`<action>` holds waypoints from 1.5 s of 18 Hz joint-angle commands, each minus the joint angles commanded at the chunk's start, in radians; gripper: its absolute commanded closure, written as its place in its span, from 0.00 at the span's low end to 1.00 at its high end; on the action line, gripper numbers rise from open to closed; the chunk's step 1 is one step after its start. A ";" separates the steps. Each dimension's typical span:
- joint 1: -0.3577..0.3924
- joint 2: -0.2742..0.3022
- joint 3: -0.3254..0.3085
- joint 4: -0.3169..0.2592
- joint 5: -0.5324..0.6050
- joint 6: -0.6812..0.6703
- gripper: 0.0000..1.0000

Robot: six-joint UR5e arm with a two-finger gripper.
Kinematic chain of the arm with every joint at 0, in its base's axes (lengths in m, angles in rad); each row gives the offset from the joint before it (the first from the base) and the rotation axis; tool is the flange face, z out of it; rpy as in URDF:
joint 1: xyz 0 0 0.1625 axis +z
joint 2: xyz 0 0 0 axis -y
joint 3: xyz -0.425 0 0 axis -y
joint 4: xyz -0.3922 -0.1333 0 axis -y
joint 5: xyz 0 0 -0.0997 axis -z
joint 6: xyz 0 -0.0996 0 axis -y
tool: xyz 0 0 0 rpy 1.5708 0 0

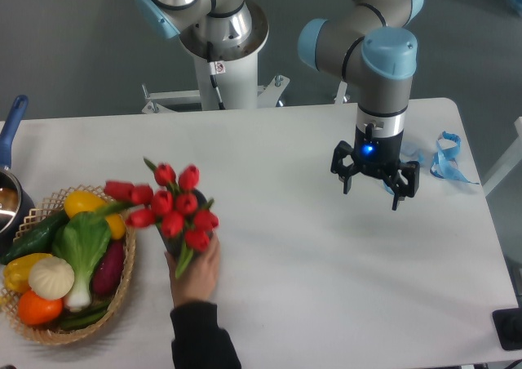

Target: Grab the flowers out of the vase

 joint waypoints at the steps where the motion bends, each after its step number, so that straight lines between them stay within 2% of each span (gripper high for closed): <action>1: 0.000 0.000 -0.002 0.000 0.000 0.000 0.00; 5: 0.000 0.003 -0.009 0.002 -0.008 -0.008 0.00; 8: 0.009 0.020 -0.046 0.006 -0.020 -0.034 0.00; 11: 0.018 0.051 -0.067 0.006 -0.141 -0.113 0.00; 14: 0.025 0.081 -0.080 0.009 -0.248 -0.115 0.00; 16: 0.014 0.119 -0.115 0.009 -0.349 -0.110 0.00; 20: -0.001 0.210 -0.192 0.009 -0.469 -0.097 0.00; 24: -0.014 0.336 -0.329 0.008 -0.679 -0.097 0.00; 25: -0.014 0.356 -0.359 0.008 -0.714 -0.095 0.00; 27: -0.034 0.361 -0.377 0.008 -0.727 -0.095 0.00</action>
